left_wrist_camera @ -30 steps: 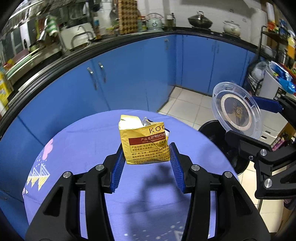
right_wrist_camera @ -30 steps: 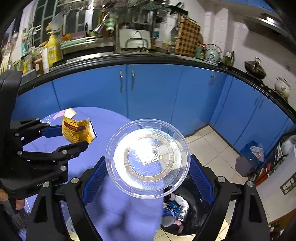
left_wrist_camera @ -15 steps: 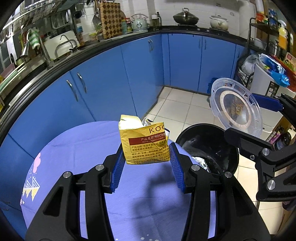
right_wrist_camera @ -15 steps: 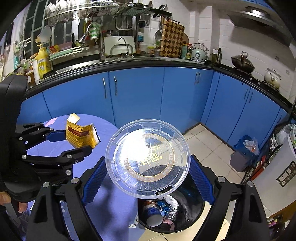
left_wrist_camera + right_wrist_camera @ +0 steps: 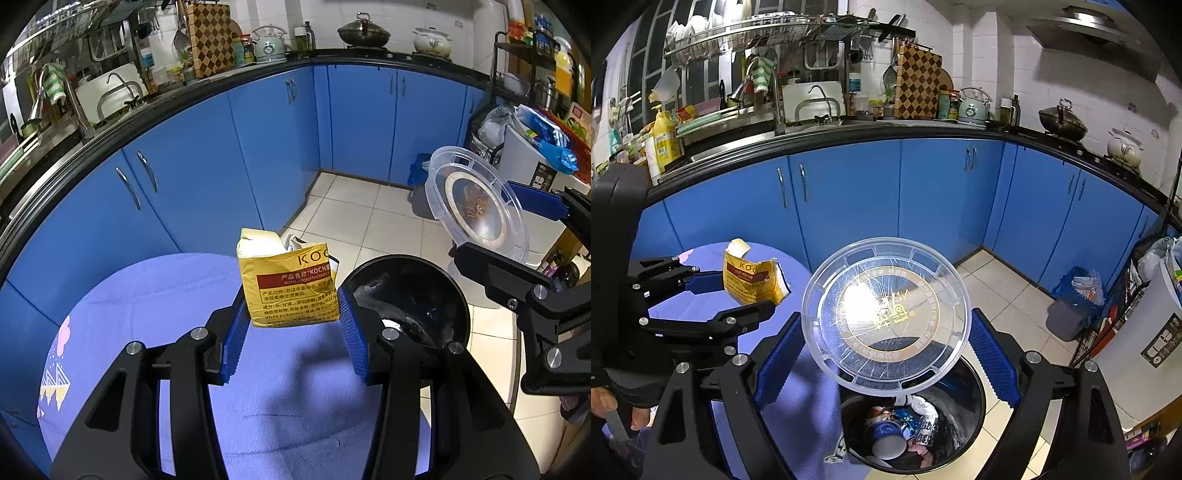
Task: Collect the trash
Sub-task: 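Open the right gripper over the bin while the left gripper drops the yellow bag in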
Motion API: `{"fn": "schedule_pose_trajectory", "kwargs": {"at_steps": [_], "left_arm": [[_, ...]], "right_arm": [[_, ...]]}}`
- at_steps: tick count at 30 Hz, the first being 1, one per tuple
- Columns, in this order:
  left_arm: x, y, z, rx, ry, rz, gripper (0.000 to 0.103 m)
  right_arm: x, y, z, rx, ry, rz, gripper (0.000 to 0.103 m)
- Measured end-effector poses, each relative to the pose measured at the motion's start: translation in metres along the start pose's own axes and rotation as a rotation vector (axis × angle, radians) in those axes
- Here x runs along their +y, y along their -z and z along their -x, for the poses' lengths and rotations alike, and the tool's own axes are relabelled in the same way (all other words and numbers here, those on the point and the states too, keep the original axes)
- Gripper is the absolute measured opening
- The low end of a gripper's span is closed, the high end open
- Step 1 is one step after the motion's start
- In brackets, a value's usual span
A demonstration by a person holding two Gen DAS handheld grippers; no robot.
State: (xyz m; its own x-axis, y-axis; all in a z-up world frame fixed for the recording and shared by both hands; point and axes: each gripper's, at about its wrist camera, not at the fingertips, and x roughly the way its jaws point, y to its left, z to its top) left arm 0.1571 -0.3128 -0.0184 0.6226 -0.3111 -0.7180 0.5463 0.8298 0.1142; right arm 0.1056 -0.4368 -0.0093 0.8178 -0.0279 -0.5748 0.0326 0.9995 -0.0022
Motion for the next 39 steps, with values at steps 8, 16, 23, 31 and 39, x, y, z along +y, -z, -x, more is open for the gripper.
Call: {"fn": "schedule_pose_trajectory", "kwargs": {"at_steps": [8, 16, 23, 31, 39], "left_arm": [[-0.007, -0.007, -0.008, 0.000, -0.001, -0.016, 0.048], [-0.016, -0.016, -0.012, 0.002, 0.007, -0.034, 0.049], [-0.041, -0.024, -0.019, 0.006, 0.028, -0.066, 0.049], [-0.076, -0.035, -0.027, 0.006, 0.060, -0.103, 0.050], [-0.111, -0.047, -0.036, -0.004, 0.090, -0.146, 0.051]], "right_arm": [[-0.016, -0.004, -0.010, 0.001, 0.008, -0.017, 0.086], [-0.021, 0.006, -0.021, 0.032, 0.176, 0.033, 0.096], [-0.047, 0.020, -0.015, 0.043, 0.168, -0.036, 0.096], [-0.080, 0.030, -0.002, 0.051, 0.184, -0.083, 0.096], [-0.106, 0.044, 0.003, 0.063, 0.194, -0.119, 0.096]]}}
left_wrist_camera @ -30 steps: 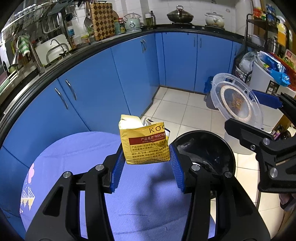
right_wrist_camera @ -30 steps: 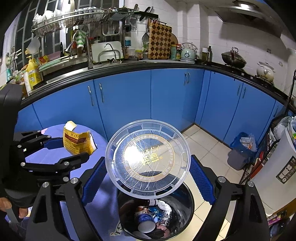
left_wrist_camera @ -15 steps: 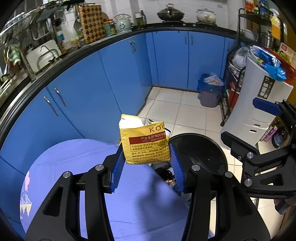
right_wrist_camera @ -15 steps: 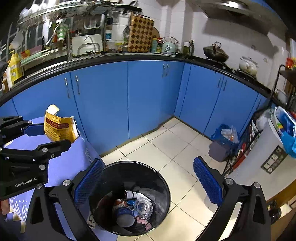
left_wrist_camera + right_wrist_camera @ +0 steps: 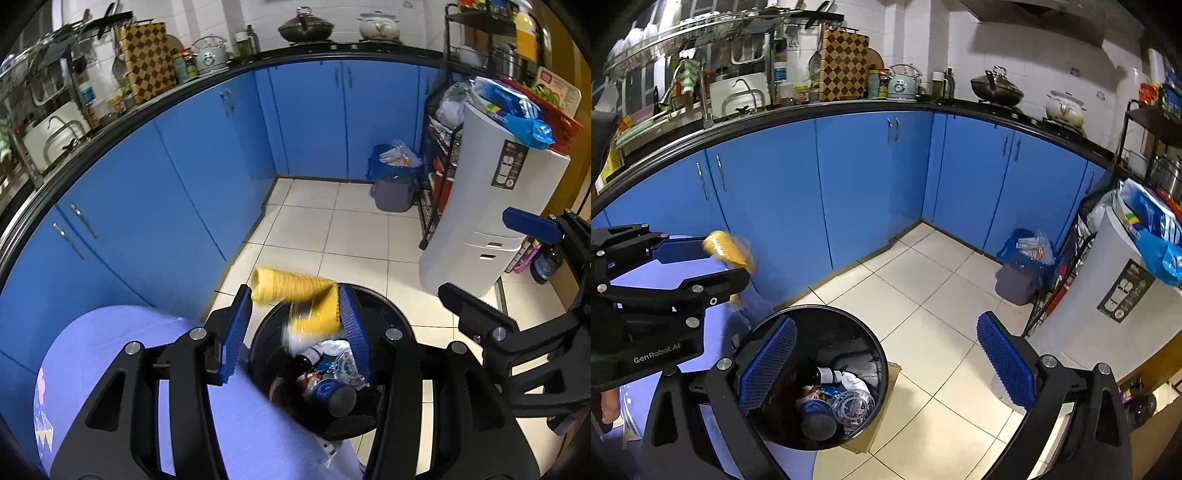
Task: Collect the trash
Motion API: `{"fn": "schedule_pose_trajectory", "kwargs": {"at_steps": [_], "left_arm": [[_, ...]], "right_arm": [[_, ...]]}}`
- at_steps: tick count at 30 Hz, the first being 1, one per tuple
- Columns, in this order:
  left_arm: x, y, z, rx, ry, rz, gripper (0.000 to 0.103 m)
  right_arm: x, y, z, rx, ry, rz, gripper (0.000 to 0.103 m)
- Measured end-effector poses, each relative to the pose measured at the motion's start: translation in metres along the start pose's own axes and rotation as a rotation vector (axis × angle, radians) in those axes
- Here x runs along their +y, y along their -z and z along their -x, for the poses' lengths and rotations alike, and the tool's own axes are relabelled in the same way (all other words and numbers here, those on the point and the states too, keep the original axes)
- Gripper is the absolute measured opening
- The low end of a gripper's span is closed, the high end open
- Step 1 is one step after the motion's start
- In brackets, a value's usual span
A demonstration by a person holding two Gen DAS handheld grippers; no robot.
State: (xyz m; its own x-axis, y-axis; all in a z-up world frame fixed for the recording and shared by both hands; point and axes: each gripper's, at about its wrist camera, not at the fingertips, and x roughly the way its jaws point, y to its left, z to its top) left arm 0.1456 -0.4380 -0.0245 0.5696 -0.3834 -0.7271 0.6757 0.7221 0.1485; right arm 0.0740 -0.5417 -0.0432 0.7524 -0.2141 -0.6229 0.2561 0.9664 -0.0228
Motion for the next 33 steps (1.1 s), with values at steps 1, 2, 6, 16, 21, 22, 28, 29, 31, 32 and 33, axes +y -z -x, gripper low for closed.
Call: {"fn": "schedule_pose_trajectory", "kwargs": {"at_steps": [1, 2, 6, 16, 21, 22, 28, 29, 31, 32, 33], "left_arm": [[-0.003, -0.002, -0.001, 0.000, 0.004, -0.005, 0.051], [-0.005, -0.003, -0.002, -0.001, 0.007, -0.007, 0.051], [-0.013, -0.008, -0.007, -0.001, 0.016, -0.010, 0.053], [-0.010, -0.010, -0.012, -0.005, -0.037, 0.029, 0.099], [-0.012, -0.008, -0.015, 0.036, -0.008, 0.026, 0.099], [-0.012, -0.008, -0.015, 0.038, -0.005, 0.025, 0.099], [-0.010, -0.005, -0.012, 0.044, -0.005, 0.027, 0.099], [-0.010, -0.005, -0.012, 0.043, -0.004, 0.028, 0.099], [-0.009, -0.005, -0.010, 0.040, -0.006, 0.032, 0.099], [-0.008, -0.005, -0.010, 0.039, -0.005, 0.035, 0.099], [-0.007, -0.005, -0.010, 0.039, -0.003, 0.036, 0.099]], "right_arm": [[-0.003, 0.001, -0.001, 0.003, -0.001, -0.003, 0.096], [-0.005, 0.002, -0.001, 0.006, -0.002, -0.007, 0.096], [-0.015, 0.005, -0.004, 0.014, 0.002, -0.018, 0.096], [-0.034, 0.008, -0.003, 0.013, 0.004, -0.060, 0.096], [-0.036, 0.008, -0.001, 0.012, 0.012, -0.061, 0.096], [-0.036, 0.009, -0.001, 0.011, 0.013, -0.059, 0.096], [-0.036, 0.010, 0.003, 0.012, 0.025, -0.057, 0.096], [-0.037, 0.010, 0.003, 0.011, 0.027, -0.059, 0.096], [-0.040, 0.010, 0.005, 0.011, 0.031, -0.060, 0.096], [-0.042, 0.010, 0.005, 0.011, 0.034, -0.062, 0.096], [-0.044, 0.010, 0.007, 0.010, 0.037, -0.065, 0.096]]}}
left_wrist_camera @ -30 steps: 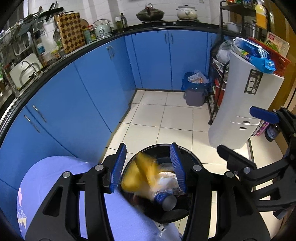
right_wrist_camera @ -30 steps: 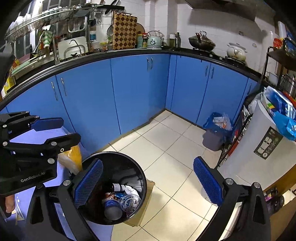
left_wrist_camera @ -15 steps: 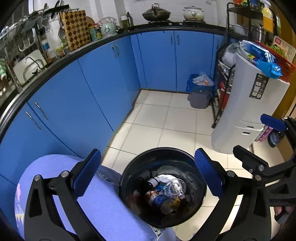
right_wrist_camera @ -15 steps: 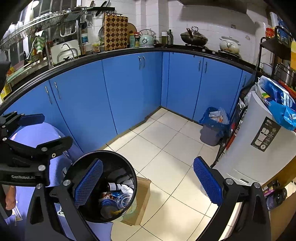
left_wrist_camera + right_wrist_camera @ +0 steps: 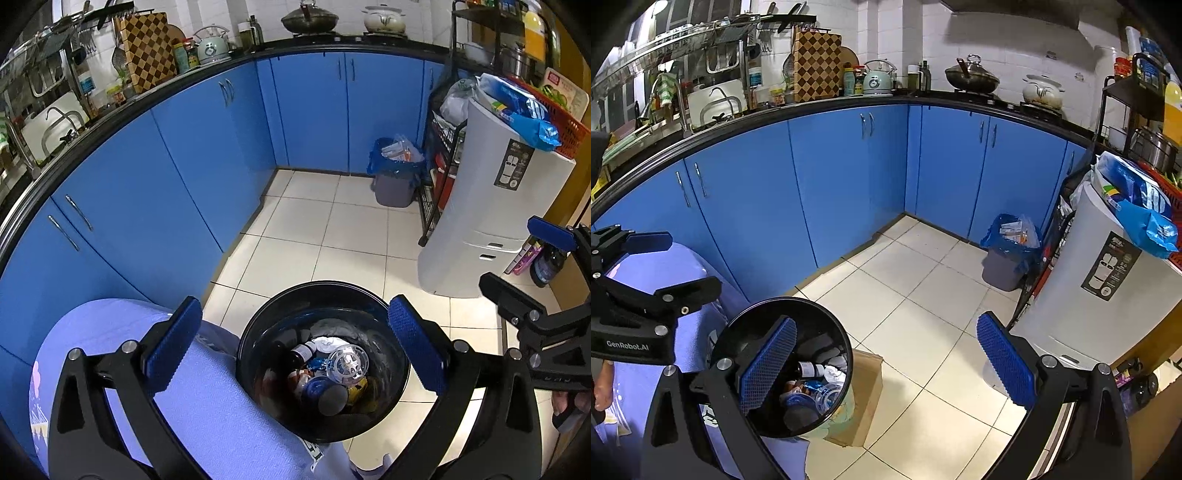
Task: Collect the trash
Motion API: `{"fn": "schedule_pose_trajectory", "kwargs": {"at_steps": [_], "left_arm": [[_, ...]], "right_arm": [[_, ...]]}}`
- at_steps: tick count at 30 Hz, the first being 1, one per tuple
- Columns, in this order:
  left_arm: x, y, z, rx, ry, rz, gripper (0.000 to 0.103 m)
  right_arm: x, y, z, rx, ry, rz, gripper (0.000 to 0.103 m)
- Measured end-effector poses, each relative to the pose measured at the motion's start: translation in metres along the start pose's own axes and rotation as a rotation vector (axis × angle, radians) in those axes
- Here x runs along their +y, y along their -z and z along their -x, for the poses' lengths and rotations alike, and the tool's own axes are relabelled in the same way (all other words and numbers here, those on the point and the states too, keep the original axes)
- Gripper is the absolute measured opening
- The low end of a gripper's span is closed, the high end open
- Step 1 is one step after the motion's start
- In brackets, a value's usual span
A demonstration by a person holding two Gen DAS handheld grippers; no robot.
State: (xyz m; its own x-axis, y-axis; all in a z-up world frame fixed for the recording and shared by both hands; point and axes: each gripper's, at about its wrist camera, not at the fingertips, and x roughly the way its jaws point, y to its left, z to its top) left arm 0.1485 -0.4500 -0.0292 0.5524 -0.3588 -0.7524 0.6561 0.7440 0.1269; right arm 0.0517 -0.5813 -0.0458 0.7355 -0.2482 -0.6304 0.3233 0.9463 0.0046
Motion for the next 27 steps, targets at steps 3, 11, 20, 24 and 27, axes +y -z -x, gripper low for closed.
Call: {"fn": "schedule_pose_trajectory", "kwargs": {"at_steps": [3, 11, 20, 24, 27], "left_arm": [[0.002, 0.000, 0.001, 0.002, 0.003, 0.004, 0.099], [0.003, 0.002, 0.003, 0.008, -0.005, 0.005, 0.099], [0.002, 0.002, 0.006, -0.002, -0.004, 0.007, 0.099], [0.005, 0.001, 0.007, -0.008, -0.004, 0.015, 0.099], [0.004, 0.001, 0.008, -0.013, -0.005, 0.009, 0.099]], "right_arm": [[-0.005, 0.000, 0.004, -0.004, 0.002, -0.011, 0.096], [-0.012, 0.001, 0.009, -0.009, 0.006, -0.013, 0.096], [-0.012, -0.001, 0.015, -0.021, 0.001, -0.015, 0.096], [-0.011, -0.001, 0.017, -0.024, -0.003, -0.020, 0.096], [-0.011, -0.002, 0.019, -0.030, -0.008, -0.027, 0.096]]}}
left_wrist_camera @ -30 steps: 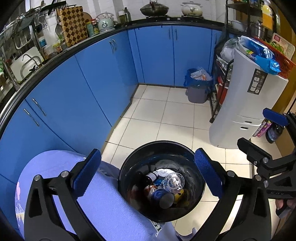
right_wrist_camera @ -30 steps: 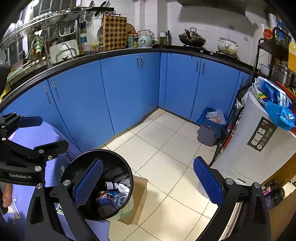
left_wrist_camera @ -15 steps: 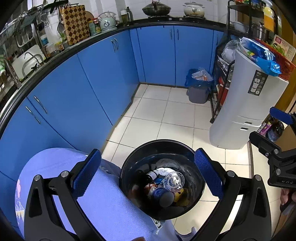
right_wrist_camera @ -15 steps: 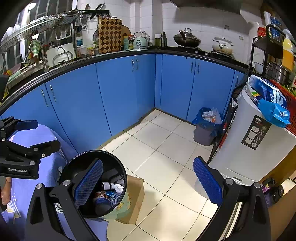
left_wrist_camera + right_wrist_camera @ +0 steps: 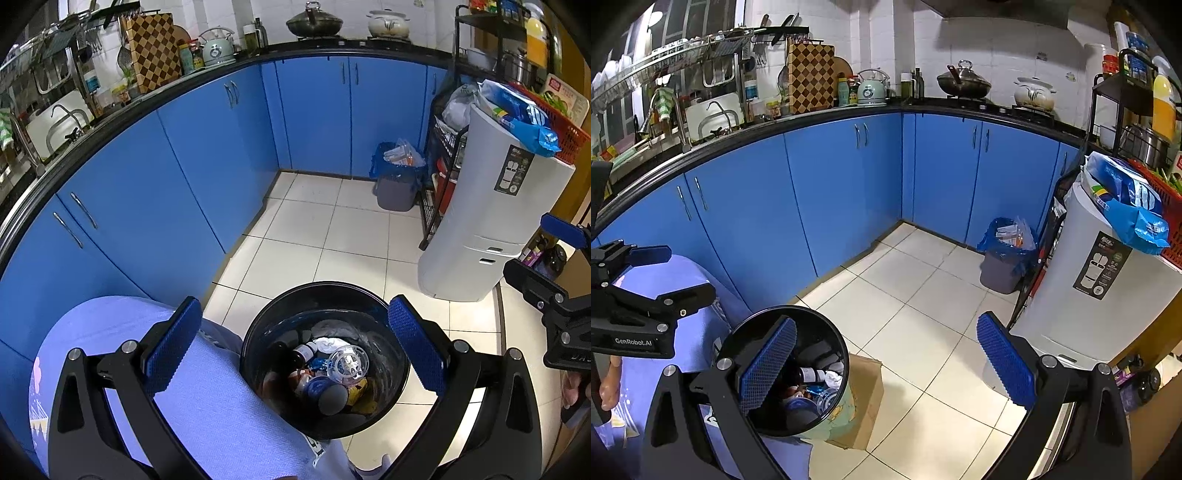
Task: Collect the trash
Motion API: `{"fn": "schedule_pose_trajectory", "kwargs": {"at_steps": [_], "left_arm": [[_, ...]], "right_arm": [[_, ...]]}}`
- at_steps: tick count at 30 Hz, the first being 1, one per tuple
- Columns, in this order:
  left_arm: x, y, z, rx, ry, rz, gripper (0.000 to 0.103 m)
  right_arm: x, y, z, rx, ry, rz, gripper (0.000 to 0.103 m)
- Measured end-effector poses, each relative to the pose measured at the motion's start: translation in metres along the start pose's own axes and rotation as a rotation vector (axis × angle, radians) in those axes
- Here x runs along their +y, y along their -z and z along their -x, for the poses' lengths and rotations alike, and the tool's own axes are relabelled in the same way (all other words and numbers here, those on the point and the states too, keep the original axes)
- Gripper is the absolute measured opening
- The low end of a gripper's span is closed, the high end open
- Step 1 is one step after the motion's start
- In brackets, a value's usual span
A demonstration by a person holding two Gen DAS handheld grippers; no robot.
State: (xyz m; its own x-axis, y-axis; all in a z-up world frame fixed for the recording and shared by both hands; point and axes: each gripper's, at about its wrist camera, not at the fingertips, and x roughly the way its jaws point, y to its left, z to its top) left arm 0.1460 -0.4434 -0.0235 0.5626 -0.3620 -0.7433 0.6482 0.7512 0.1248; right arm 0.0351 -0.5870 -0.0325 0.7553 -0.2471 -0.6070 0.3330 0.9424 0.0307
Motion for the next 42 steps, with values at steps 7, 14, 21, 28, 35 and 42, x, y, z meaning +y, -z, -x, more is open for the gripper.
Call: {"fn": "schedule_pose_trajectory", "kwargs": {"at_steps": [7, 14, 21, 28, 35, 42], "left_arm": [[-0.002, 0.000, 0.003, -0.004, 0.011, -0.004, 0.099], [-0.004, 0.000, 0.006, -0.007, 0.023, -0.010, 0.099], [-0.004, 0.001, 0.008, -0.010, 0.022, -0.011, 0.099], [-0.006, 0.000, 0.009, -0.006, 0.027, -0.013, 0.099], [-0.006, -0.001, 0.010, -0.013, 0.016, -0.013, 0.099], [-0.006, -0.001, 0.013, -0.032, 0.031, -0.011, 0.099]], "right_arm": [[0.001, -0.001, 0.001, 0.000, -0.003, 0.003, 0.096], [0.000, 0.000, 0.001, -0.001, -0.004, -0.003, 0.096], [-0.001, 0.000, 0.002, -0.001, -0.005, -0.010, 0.096], [-0.002, 0.000, 0.002, -0.001, -0.006, -0.012, 0.096], [-0.002, 0.001, 0.003, -0.001, -0.010, -0.016, 0.096], [-0.003, 0.002, 0.005, -0.006, -0.018, -0.027, 0.096]]}}
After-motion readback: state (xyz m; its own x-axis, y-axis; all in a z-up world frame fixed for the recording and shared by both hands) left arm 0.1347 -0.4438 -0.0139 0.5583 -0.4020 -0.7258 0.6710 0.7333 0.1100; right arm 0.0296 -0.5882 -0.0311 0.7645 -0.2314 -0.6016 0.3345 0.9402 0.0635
